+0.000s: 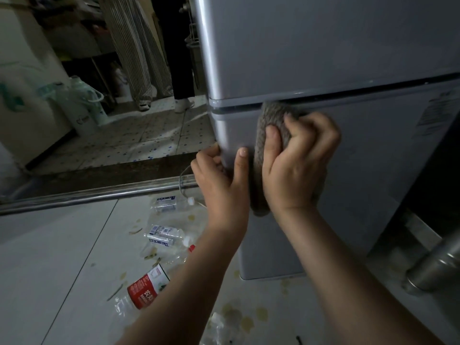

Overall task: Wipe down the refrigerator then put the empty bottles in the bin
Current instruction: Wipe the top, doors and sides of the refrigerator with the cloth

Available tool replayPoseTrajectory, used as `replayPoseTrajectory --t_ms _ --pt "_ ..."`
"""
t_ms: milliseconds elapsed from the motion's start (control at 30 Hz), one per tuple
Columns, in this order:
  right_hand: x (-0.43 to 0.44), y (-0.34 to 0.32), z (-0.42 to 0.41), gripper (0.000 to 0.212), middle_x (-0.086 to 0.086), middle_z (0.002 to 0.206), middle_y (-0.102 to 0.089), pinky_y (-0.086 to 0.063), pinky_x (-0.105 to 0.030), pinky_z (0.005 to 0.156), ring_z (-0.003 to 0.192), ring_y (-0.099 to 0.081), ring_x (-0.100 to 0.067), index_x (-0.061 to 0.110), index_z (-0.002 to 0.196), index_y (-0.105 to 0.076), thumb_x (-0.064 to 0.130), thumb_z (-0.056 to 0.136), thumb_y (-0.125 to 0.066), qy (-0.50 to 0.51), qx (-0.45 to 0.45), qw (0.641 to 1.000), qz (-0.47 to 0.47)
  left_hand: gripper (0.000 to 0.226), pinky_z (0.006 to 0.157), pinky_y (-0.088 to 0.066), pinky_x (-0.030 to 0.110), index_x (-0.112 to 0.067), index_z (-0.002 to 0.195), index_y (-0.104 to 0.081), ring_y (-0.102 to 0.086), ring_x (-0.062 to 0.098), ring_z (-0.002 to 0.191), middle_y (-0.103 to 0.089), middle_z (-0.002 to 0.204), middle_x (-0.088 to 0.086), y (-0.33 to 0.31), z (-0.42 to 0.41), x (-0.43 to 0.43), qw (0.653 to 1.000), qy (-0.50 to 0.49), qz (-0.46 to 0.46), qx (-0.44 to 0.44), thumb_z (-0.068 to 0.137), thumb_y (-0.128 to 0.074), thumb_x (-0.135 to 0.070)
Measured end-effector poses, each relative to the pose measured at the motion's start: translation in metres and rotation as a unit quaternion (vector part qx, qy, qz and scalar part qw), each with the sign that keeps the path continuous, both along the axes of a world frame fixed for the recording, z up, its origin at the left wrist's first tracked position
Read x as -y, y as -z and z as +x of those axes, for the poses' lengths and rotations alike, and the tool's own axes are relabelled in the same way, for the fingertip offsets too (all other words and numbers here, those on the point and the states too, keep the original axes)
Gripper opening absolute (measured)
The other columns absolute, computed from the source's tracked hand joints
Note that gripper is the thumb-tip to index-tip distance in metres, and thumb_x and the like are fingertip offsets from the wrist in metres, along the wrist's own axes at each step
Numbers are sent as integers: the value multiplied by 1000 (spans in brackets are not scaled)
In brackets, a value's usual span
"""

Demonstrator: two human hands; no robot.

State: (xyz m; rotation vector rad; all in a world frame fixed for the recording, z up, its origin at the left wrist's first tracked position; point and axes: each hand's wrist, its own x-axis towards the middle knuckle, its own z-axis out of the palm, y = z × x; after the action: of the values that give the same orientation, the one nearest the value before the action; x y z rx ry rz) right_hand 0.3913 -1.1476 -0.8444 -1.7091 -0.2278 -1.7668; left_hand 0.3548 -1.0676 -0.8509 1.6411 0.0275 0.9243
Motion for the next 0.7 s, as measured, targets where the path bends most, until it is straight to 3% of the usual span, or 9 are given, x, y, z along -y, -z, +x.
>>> replayPoseTrajectory --t_ms 133,333,433,533,633,700 --pt "3 38 -2 19 -9 107 -38 -44 -40 72 86 -45 -29 13 103 -46 31 97 -48 1 -5 995 -97 30 85 -45 46 -32 92 -39 -43 17 87 -39 92 -3 3 3 0 1000 -8 -9 10 75 -52 -53" --pt "15 56 -3 18 -10 107 -39 -37 -41 71 83 -44 -28 14 101 -47 32 98 -44 13 -19 984 -179 24 87 -44 38 -31 91 -42 -45 15 88 -38 93 -9 4 0 0 1000 -12 -8 -12 82 -61 -41" --pt "20 40 -7 17 -8 107 -40 -36 -41 70 83 -42 -29 16 101 -47 33 97 -47 32 -31 987 -152 27 84 -45 34 -21 98 -44 -44 13 85 -39 95 -3 4 -1 2 1000 -10 -10 -12 84 -63 -34" --pt "26 6 -3 16 -5 108 -36 -38 -40 76 89 -41 -28 17 101 -44 32 96 -48 40 -37 997 -53 33 86 -45 41 -18 98 -44 -43 15 85 -39 98 3 3 -3 4 1000 -13 -17 -9 82 -60 -42" --pt "27 -11 3 17 -3 108 -34 -39 -39 81 93 -41 -26 16 102 -43 30 96 -49 33 -8 999 -12 45 85 -45 43 -16 100 -44 -41 15 85 -37 92 -4 4 -1 5 999 -25 -20 -3 78 -61 -51" --pt "27 -5 5 17 -4 108 -34 -41 -39 82 94 -43 -27 14 103 -43 29 96 -48 17 2 1000 -15 40 86 -46 44 -22 98 -43 -43 17 87 -37 91 -8 7 1 4 1000 -26 -17 2 77 -62 -51"
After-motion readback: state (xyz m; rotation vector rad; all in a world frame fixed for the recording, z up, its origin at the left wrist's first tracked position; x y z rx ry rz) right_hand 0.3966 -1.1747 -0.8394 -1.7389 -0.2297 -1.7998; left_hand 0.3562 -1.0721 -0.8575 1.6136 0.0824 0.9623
